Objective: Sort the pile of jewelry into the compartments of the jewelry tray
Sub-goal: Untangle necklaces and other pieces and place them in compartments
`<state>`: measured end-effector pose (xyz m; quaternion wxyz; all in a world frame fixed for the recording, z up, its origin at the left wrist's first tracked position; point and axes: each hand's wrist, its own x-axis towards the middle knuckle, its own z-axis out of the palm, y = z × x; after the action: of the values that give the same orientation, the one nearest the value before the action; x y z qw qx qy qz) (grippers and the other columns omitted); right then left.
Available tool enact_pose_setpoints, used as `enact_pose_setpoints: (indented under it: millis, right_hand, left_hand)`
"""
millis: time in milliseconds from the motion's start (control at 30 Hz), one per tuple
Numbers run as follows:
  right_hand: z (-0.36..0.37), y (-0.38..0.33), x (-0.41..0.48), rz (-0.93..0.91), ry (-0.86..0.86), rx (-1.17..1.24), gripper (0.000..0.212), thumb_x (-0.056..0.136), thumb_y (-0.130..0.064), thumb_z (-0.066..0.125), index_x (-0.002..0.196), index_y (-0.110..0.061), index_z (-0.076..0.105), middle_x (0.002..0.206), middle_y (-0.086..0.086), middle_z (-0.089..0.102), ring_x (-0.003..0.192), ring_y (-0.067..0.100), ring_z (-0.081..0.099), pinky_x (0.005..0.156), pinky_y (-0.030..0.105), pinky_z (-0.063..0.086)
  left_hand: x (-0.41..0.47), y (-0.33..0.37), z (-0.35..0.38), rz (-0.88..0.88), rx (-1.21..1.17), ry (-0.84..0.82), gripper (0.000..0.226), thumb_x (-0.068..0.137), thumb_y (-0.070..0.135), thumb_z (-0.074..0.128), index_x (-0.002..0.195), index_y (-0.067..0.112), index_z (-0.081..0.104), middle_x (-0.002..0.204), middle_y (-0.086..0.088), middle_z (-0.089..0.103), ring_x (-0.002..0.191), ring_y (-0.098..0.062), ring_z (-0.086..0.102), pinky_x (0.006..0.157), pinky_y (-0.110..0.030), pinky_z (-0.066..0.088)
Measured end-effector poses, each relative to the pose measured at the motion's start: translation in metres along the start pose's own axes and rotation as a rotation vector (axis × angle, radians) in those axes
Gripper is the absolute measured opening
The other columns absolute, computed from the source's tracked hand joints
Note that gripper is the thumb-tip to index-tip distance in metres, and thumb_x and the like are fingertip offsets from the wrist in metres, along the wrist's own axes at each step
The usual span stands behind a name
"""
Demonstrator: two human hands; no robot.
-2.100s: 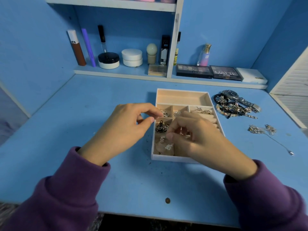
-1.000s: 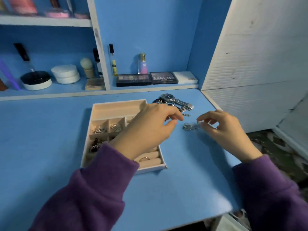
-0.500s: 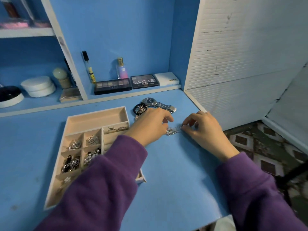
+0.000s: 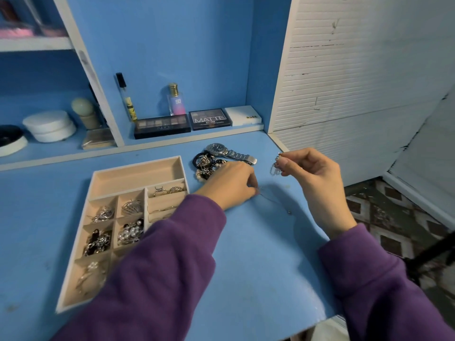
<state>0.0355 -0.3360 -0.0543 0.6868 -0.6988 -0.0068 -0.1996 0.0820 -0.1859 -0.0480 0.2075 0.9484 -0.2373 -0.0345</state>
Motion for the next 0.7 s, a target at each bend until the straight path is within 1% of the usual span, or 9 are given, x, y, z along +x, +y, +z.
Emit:
enact_pose_setpoints:
  millis: [100, 167, 267, 367, 400, 467, 533, 633, 700]
  right_hand:
    - [0.001, 0.0, -0.001, 0.003, -0.015, -0.009, 0.006, 0.079, -0.005, 0.068, 0.08, -0.01, 0.065, 0.073, 0.001, 0.068, 0.068, 0.012, 0.06, 0.068, 0.02, 0.049]
    - [0.002, 0.0, -0.002, 0.001, -0.029, -0.013, 0.005, 0.08, -0.004, 0.067, 0.083, -0.006, 0.064, 0.076, 0.005, 0.067, 0.069, 0.012, 0.06, 0.068, 0.019, 0.049]
    - [0.002, 0.0, -0.004, -0.008, -0.054, -0.03, 0.006, 0.08, -0.004, 0.067, 0.084, -0.003, 0.063, 0.077, 0.006, 0.066, 0.07, 0.013, 0.059, 0.068, 0.018, 0.048]
    - [0.006, -0.003, -0.007, -0.015, -0.085, -0.067, 0.005, 0.08, -0.007, 0.068, 0.082, -0.005, 0.064, 0.077, 0.003, 0.065, 0.071, 0.009, 0.058, 0.069, 0.018, 0.047]
    - [0.009, -0.004, -0.009, -0.018, -0.091, -0.067, 0.004, 0.08, -0.007, 0.068, 0.081, -0.006, 0.064, 0.077, 0.002, 0.064, 0.07, 0.007, 0.057, 0.068, 0.017, 0.047]
    - [0.017, -0.009, -0.014, -0.026, -0.095, -0.054, 0.006, 0.08, -0.005, 0.067, 0.078, -0.009, 0.064, 0.075, 0.002, 0.063, 0.068, 0.005, 0.056, 0.066, 0.015, 0.046]
    - [0.026, -0.014, -0.02, -0.027, -0.115, -0.025, 0.008, 0.08, -0.004, 0.067, 0.077, -0.009, 0.063, 0.073, 0.003, 0.063, 0.066, 0.005, 0.056, 0.065, 0.016, 0.045]
    - [0.044, -0.023, -0.032, -0.007, -0.184, 0.022, 0.008, 0.079, -0.004, 0.067, 0.076, -0.011, 0.063, 0.073, 0.008, 0.065, 0.07, 0.015, 0.057, 0.064, 0.022, 0.044]
    - [0.058, -0.031, -0.042, -0.002, -0.256, 0.048, 0.01, 0.079, -0.004, 0.067, 0.076, -0.013, 0.064, 0.072, 0.006, 0.067, 0.07, 0.015, 0.06, 0.062, 0.019, 0.044]
  left_hand:
    - [0.0, 0.001, 0.001, -0.008, 0.039, -0.037, 0.014, 0.086, 0.023, 0.058, 0.089, 0.016, 0.071, 0.101, -0.007, 0.067, 0.104, -0.026, 0.051, 0.081, -0.029, 0.04]
    - [-0.002, 0.001, -0.001, -0.012, 0.04, -0.026, 0.015, 0.087, 0.023, 0.057, 0.087, 0.015, 0.07, 0.098, -0.006, 0.066, 0.102, -0.025, 0.049, 0.077, -0.028, 0.039]
    - [-0.014, 0.001, -0.012, -0.044, -0.102, 0.075, 0.008, 0.085, 0.024, 0.058, 0.08, 0.022, 0.063, 0.078, 0.008, 0.059, 0.084, -0.015, 0.054, 0.065, -0.023, 0.036]
    - [-0.032, -0.002, -0.029, -0.072, -0.307, 0.191, 0.007, 0.083, 0.028, 0.061, 0.077, 0.025, 0.06, 0.076, 0.012, 0.062, 0.074, -0.008, 0.057, 0.06, -0.015, 0.04]
    - [-0.039, -0.004, -0.034, -0.078, -0.37, 0.218, 0.007, 0.083, 0.029, 0.062, 0.078, 0.024, 0.061, 0.079, 0.011, 0.066, 0.075, -0.009, 0.059, 0.063, -0.016, 0.043]
    - [-0.055, -0.006, -0.045, -0.084, -0.484, 0.257, 0.006, 0.082, 0.028, 0.064, 0.081, 0.022, 0.063, 0.08, 0.007, 0.07, 0.078, -0.013, 0.063, 0.07, -0.026, 0.048]
    - [-0.071, -0.009, -0.057, -0.082, -0.589, 0.273, 0.005, 0.083, 0.026, 0.063, 0.082, 0.021, 0.062, 0.078, 0.006, 0.073, 0.08, -0.012, 0.066, 0.073, -0.031, 0.051]
    - [-0.096, -0.017, -0.073, -0.07, -0.617, 0.308, 0.003, 0.083, 0.026, 0.063, 0.082, 0.024, 0.062, 0.077, 0.008, 0.073, 0.078, -0.011, 0.067, 0.075, -0.038, 0.053]
    - [-0.113, -0.023, -0.082, -0.067, -0.592, 0.332, 0.002, 0.082, 0.025, 0.064, 0.082, 0.025, 0.063, 0.076, 0.007, 0.073, 0.076, -0.017, 0.067, 0.072, -0.043, 0.054]
